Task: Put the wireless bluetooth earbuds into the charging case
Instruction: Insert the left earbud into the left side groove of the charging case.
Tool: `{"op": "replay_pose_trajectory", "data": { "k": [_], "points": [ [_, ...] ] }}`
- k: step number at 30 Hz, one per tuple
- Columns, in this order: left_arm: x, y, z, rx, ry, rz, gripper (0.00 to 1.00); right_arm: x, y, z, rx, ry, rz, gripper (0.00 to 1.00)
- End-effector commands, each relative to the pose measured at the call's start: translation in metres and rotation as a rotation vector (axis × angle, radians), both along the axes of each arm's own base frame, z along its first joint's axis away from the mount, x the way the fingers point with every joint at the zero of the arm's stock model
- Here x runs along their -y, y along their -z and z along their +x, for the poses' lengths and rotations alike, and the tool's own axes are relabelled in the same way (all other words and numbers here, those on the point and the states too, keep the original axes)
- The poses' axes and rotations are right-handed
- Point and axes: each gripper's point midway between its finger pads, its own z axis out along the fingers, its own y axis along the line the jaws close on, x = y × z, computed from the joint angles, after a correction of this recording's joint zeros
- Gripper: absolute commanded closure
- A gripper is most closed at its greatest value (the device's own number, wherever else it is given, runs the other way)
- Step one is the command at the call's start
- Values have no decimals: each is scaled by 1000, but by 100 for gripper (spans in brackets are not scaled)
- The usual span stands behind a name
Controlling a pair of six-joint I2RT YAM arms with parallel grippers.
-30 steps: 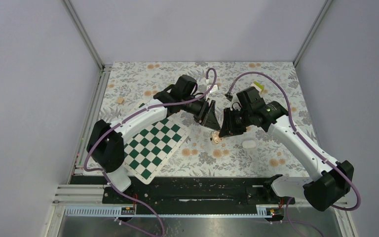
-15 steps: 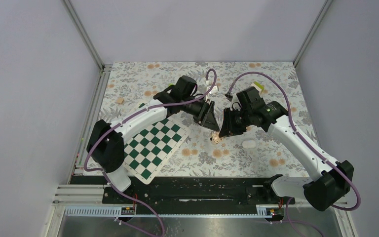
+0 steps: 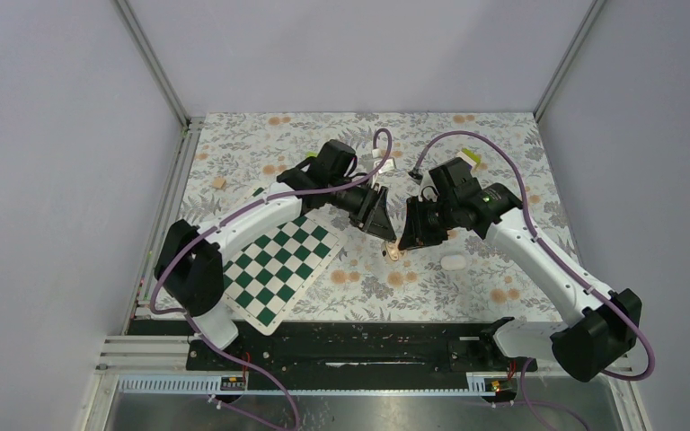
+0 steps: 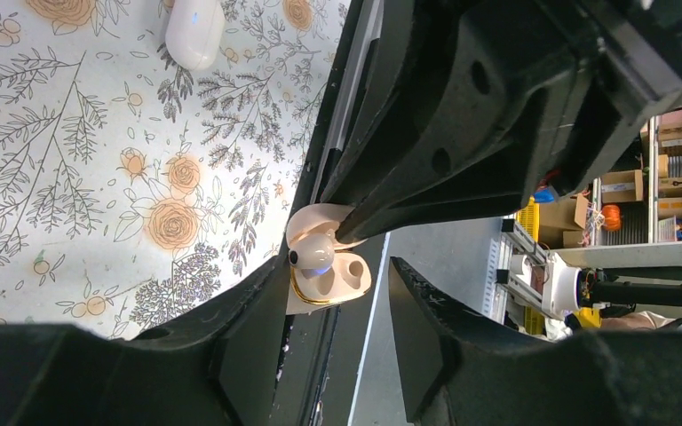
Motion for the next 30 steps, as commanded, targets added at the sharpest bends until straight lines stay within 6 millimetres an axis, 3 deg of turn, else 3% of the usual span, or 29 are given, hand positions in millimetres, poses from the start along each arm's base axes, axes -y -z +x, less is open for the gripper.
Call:
{"op": "replay_pose_trajectory", "data": {
  "k": [1,16,24,30],
  "points": [
    [-4,-23,-7,68,16,-56,55,-3,1,3,16,-9,-3,100],
    [-8,-23,-11,80,12,-44,55,-2,2,2,11,-5,-6,100],
    [-2,-17,13,118,-70,4,50,-3,0,2,10,-4,3,100],
    [4,-17,21,139,-78,5,55,-4,-1,1,9,-6,5,100]
  ]
}}
